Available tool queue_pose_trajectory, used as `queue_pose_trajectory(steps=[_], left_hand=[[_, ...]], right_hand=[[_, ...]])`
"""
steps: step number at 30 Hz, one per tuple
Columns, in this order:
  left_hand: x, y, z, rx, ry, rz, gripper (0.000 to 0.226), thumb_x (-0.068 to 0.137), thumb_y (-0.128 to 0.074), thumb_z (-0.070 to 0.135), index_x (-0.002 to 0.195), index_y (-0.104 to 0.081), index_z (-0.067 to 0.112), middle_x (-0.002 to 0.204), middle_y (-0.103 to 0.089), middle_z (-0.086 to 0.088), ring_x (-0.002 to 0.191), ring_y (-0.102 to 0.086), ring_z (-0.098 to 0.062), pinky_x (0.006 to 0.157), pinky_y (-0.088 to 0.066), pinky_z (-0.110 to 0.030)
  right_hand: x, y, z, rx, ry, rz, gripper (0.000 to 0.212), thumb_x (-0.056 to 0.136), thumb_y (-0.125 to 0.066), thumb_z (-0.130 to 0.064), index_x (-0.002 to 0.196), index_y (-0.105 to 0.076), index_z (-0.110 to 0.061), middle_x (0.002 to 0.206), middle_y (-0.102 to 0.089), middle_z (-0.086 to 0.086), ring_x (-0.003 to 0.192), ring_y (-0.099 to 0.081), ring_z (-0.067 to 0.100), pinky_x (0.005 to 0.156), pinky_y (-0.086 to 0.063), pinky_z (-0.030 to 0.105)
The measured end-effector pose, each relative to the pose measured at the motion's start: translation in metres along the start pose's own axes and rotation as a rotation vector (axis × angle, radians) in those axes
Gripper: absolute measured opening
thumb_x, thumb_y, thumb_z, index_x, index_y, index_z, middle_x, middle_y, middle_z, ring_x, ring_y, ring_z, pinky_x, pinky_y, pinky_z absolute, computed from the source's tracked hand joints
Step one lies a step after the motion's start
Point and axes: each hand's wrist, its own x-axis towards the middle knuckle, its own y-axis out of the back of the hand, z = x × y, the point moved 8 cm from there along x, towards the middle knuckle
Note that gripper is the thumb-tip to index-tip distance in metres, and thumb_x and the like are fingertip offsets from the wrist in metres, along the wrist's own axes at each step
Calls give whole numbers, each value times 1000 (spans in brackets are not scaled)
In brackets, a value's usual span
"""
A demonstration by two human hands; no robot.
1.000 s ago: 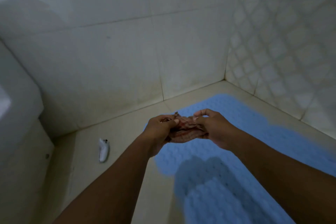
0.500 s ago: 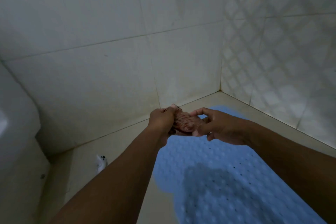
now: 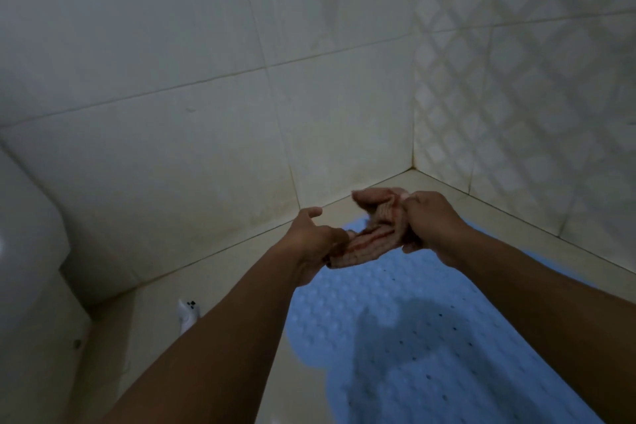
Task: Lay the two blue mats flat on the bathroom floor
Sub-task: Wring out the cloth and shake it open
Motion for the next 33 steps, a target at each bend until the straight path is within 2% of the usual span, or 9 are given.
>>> queue_pose_trajectory(steps=[4,7,10,12,15,20,25,30,33], left_hand=[[-5,1,8,218,-92,89,73,88,-63,-16,144,-39,24,99,-58,-12,78,-67,-22,67,-62,-42],[-14,-9,19,338,-207,88,48,92,-60,-12,128,-56,21,117,-48,-3,67,-70,-15,50,-56,-27],[-18,-24,22,468,-294,-17,17,90,-76,19,106,-70,18,94,-68,-7,67,-69,-13,63,-59,-30],[-19,-33,25,835,-375,-75,37,74,-85,53,97,-72,27,94,-64,3,87,-61,-10,76,-52,-31],[-16,-41,22,1321,-440,-81,53,72,-87,48,115,-63,29,111,-47,1,102,-50,-17,82,-42,-31],[-11,-34,33,1383,-495,29,20,94,-59,22,113,-65,23,110,-63,-5,90,-57,-22,73,-46,-34],[-6,-21,30,1459,-385,40,20,97,-51,21,106,-69,23,99,-66,-1,88,-59,-23,90,-54,-48],[2,-12,30,1348,-408,59,22,101,-48,21,108,-68,20,103,-64,-4,89,-60,-22,77,-52,-36],[4,-9,39,1318,-464,101,23,101,-50,22,113,-69,18,105,-62,-2,89,-58,-21,75,-49,-34]], right_hand=[[7,12,4,84,-10,107,31,103,-35,-19,112,-54,4,82,-72,25,48,-67,28,40,-52,29],[4,16,7,48,-19,159,34,100,-38,-13,131,-34,-25,89,-70,25,46,-64,27,41,-49,28],[3,12,-4,-41,31,101,32,97,-41,-11,123,-54,-22,89,-70,17,54,-65,28,53,-54,40],[-1,3,-9,-72,-2,-44,22,94,-49,-13,103,-70,-15,91,-75,13,73,-72,27,73,-60,44],[-10,-5,-13,-253,36,-242,14,87,-64,-19,98,-71,-14,90,-76,11,83,-71,23,74,-59,36],[-7,2,-16,-615,252,-125,6,83,-67,-18,79,-72,-15,74,-74,9,71,-72,28,63,-59,37],[6,9,4,-664,245,-86,13,66,-67,-57,67,-67,-44,99,-67,11,106,-59,35,98,-48,50],[2,6,10,-553,267,-234,24,90,-68,-30,74,-66,-12,82,-68,10,79,-64,22,73,-50,35],[7,8,7,-553,294,-227,23,93,-64,-32,85,-68,-10,83,-69,2,76,-64,16,64,-47,27]])
